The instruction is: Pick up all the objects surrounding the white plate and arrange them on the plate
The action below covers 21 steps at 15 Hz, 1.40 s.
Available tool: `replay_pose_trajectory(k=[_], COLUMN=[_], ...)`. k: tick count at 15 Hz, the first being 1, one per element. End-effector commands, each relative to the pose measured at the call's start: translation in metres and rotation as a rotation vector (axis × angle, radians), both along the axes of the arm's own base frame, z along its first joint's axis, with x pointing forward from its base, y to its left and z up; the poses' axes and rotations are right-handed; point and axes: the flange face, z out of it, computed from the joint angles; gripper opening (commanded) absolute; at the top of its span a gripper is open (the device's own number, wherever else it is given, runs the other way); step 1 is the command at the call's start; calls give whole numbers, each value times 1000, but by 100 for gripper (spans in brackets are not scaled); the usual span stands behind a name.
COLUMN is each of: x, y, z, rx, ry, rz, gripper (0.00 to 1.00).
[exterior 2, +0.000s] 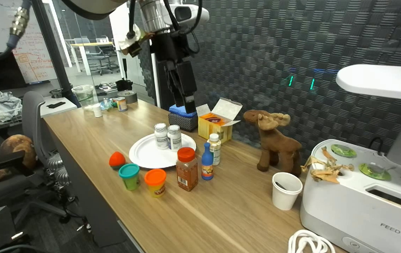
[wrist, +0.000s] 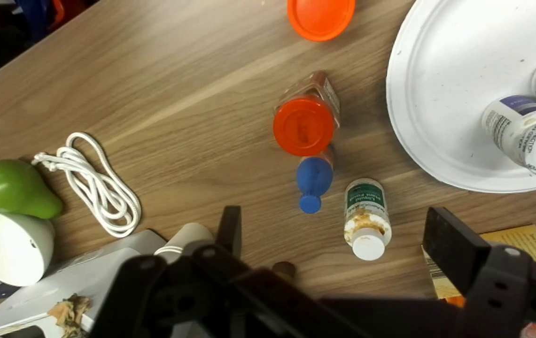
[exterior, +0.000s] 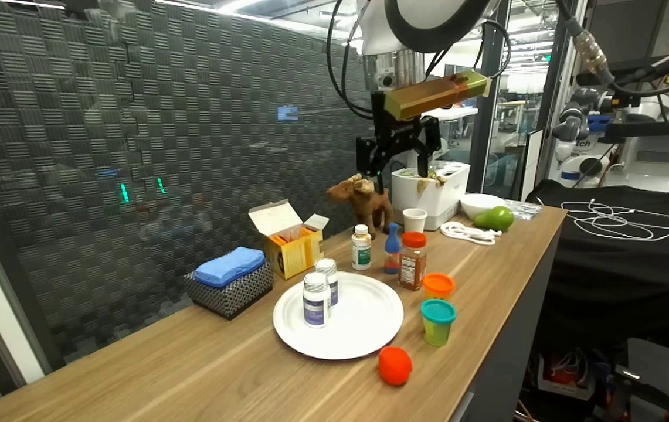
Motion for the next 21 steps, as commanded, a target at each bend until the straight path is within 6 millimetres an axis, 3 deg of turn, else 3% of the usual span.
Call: replay_pose_trajectory(k=[1, 11, 18, 21], x=[-1, -12, -22, -17], y=[3, -42, -41, -38], z=[-11, -60, -103, -108], rx=[44, 140, 248, 273], ry=[11, 163, 257, 213], rz=[75, 187, 203, 166], gripper=[100, 100, 100, 100])
